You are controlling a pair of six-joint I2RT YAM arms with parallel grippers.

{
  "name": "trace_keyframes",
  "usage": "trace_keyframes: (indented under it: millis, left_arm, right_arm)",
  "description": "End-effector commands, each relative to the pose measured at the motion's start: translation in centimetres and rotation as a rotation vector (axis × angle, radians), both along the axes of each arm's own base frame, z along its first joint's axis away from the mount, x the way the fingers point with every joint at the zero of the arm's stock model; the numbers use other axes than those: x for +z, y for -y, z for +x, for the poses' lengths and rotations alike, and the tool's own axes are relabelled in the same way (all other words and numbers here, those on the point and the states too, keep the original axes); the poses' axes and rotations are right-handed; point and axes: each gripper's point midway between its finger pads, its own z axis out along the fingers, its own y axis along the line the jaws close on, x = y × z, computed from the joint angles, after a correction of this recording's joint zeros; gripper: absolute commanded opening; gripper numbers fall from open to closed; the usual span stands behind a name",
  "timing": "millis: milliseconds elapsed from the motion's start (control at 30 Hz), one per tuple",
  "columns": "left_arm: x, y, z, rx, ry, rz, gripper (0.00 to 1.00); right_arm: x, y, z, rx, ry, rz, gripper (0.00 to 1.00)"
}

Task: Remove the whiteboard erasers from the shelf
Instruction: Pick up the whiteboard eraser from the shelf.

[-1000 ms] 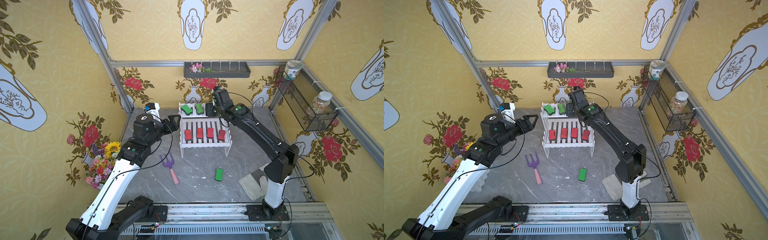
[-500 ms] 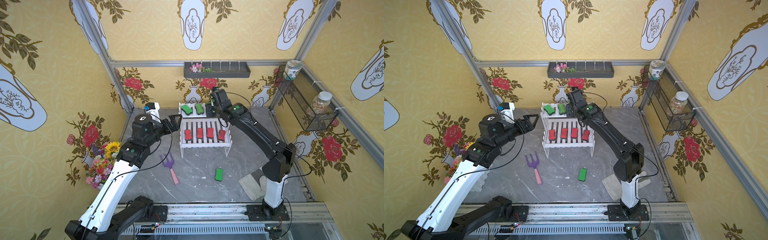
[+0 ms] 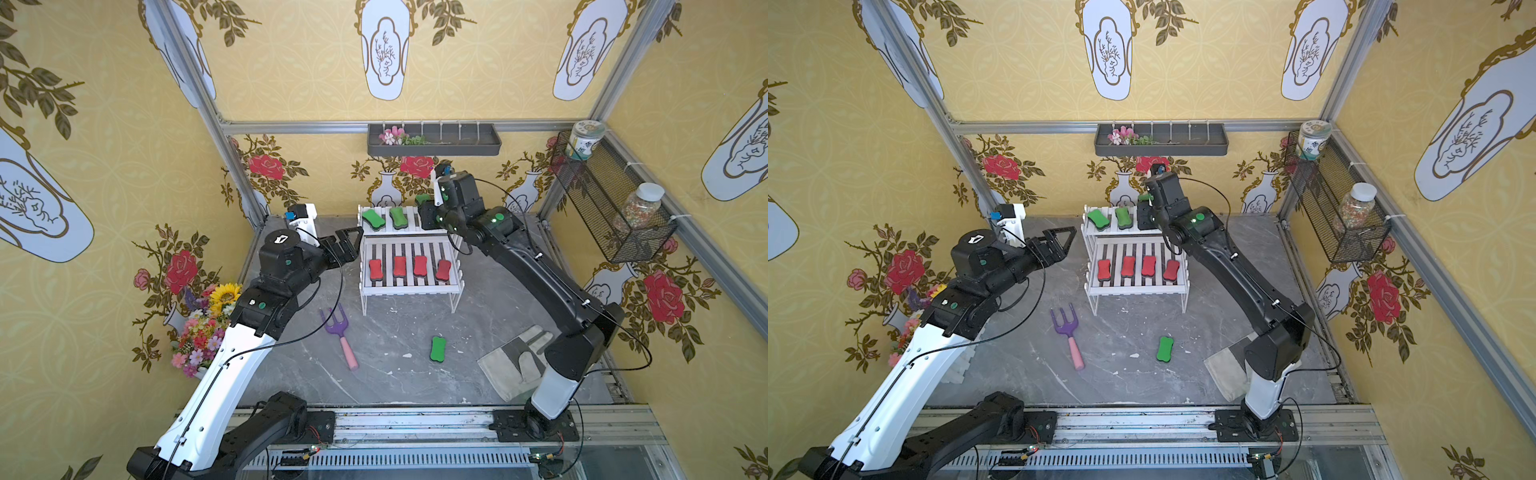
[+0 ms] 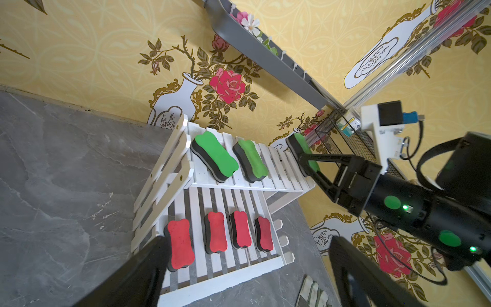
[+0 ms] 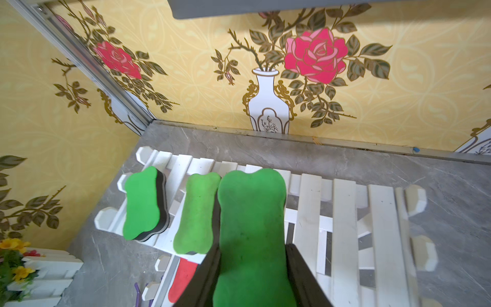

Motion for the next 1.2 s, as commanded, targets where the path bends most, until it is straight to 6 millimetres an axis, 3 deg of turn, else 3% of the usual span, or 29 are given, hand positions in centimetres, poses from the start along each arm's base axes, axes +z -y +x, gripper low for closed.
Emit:
trace_keyframes:
  millis: [0, 333, 633, 1033, 1167]
  left_arm:
    - [0.4, 0.2, 0.1, -0.012, 0.019, -0.010, 0.99]
    - [0.2, 0.3, -0.2, -0.022, 0.020, -0.027, 1.00]
    - [-0.5, 0.4, -0.6, -0.032, 0.012, -0.027, 0.99]
    - [-0.8, 0.3, -0.7, -0.029, 0.010, -0.021, 0.99]
    - [-0.9, 0.1, -0.9, -0.023, 0.014, -0.017, 0.99]
  right_arm:
    - [1.9, -0.3, -1.2, 0.026, 0.038, 0.072, 0.39]
    - [1.4, 0.9, -8.4, 0.068, 0.033, 0.119, 0.39]
    - [-3.4, 1.5, -14.6, 0.102, -0.042, 0.078, 0.39]
    - [-8.3, 3.4, -18.4, 0.070, -0.121, 0.049, 0.39]
    - [-11.4, 4.3, -19.5, 0.038, -0.168, 0.027, 0.39]
